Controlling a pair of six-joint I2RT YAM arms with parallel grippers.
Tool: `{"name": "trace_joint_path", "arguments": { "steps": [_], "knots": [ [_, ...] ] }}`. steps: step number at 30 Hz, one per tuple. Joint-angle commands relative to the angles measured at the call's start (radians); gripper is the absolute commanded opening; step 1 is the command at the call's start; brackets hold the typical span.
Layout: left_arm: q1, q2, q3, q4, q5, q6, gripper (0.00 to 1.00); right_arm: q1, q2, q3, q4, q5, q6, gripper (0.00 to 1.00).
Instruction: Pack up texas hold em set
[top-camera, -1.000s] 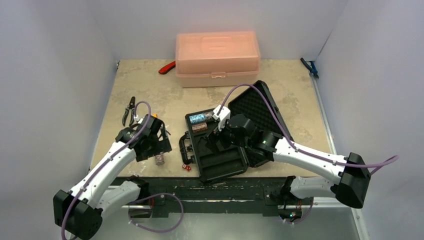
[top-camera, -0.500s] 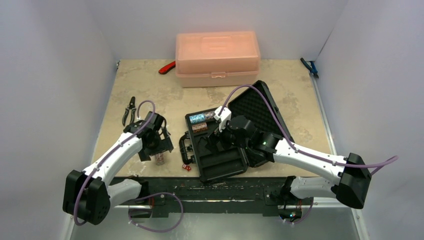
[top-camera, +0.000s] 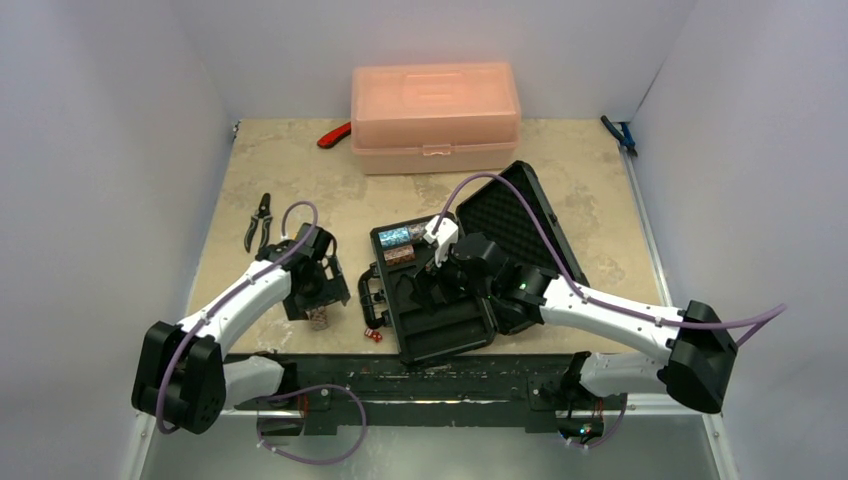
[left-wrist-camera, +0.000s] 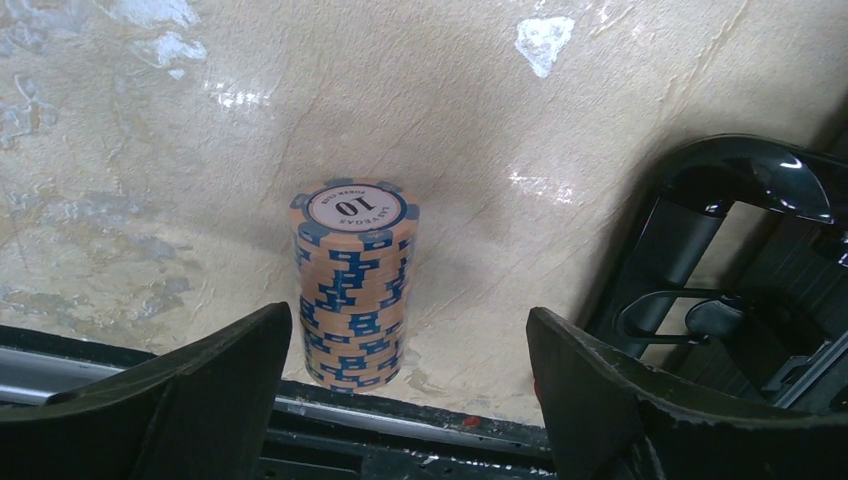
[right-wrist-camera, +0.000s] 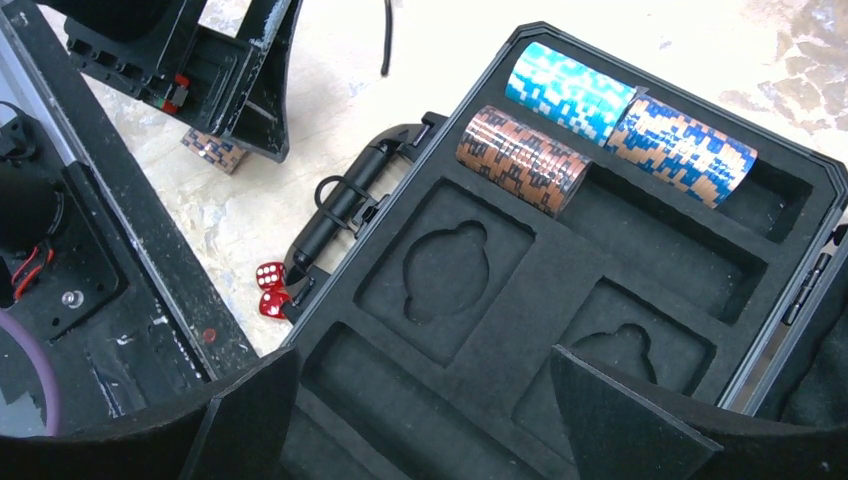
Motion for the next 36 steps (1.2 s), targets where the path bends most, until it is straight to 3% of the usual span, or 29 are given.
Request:
{"name": "trace_joint_path", "arguments": {
  "steps": [1,13,23,36],
  "knots": [
    [0.006,0.014,-0.007,0.053,0.013,0.021,0.85,0.0,0.007,0.006,0.035,-0.018,0.004,0.99],
    [0.007,0.058,-0.037,0.13,0.002,0.04,0.7,0.0,0.005,0.015,-0.002,-0.015,0.003,0.99],
    [0.006,0.045,-0.036,0.154,-0.053,0.025,0.71,0.0,0.005,0.028,-0.033,-0.023,0.017,0.99],
    [0.007,0.07,-0.031,0.147,-0.057,0.005,0.53,0.0,0.014,0.03,-0.042,-0.022,0.031,0.99]
  ]
}}
